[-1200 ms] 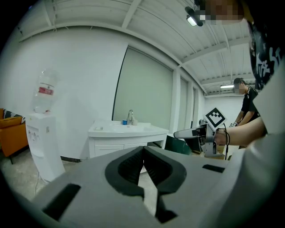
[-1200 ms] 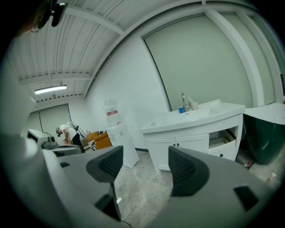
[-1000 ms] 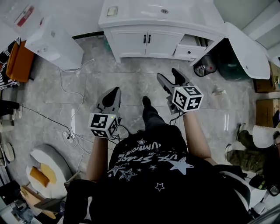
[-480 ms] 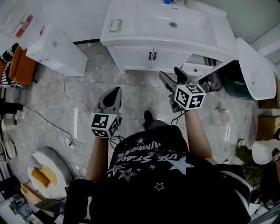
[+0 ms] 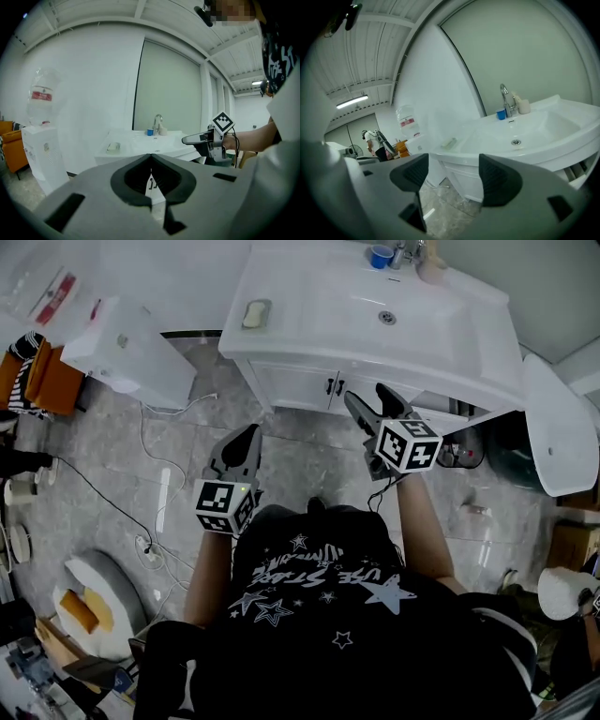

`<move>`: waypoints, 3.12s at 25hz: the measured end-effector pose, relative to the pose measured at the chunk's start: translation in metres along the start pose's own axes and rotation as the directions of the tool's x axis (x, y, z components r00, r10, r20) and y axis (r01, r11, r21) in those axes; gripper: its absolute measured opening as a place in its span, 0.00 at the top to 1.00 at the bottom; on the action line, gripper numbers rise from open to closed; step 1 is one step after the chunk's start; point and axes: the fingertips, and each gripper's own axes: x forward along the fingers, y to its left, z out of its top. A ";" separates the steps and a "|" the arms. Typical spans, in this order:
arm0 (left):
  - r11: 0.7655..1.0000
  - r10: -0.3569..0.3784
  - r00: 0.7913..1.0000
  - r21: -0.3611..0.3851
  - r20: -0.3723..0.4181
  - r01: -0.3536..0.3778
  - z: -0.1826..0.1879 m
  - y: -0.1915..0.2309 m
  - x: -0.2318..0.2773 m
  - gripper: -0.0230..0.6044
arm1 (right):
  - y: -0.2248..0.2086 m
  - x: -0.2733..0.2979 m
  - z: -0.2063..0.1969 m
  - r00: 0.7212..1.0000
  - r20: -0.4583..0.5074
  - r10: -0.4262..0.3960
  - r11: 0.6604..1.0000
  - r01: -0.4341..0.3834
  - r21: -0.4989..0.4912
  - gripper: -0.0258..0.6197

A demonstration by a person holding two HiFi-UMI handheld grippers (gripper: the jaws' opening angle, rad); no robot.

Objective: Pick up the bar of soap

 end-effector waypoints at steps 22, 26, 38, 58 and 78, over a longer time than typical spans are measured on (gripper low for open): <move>0.998 -0.053 0.998 -0.016 -0.027 0.052 0.028 0.186 0.100 0.95 | 0.011 0.181 0.039 0.996 -0.048 -0.071 0.997 0.073 0.037 0.45; 0.992 -0.129 0.989 -0.011 -0.075 0.128 0.034 0.226 0.137 0.95 | 0.014 0.227 0.048 0.992 -0.064 -0.113 0.990 0.118 0.073 0.45; 0.961 -0.275 0.955 -0.005 -0.114 0.276 0.052 0.302 0.209 0.95 | 0.045 0.334 0.050 0.960 -0.218 -0.173 0.978 0.194 0.077 0.54; 0.907 -0.421 0.896 -0.049 -0.138 0.419 0.050 0.365 0.266 0.95 | 0.050 0.419 0.009 0.742 -0.595 -0.309 0.887 0.450 0.101 0.66; 0.888 -0.459 0.876 -0.043 -0.146 0.458 0.054 0.375 0.275 0.95 | 0.043 0.428 0.004 0.647 -0.679 -0.346 0.886 0.463 -0.010 0.67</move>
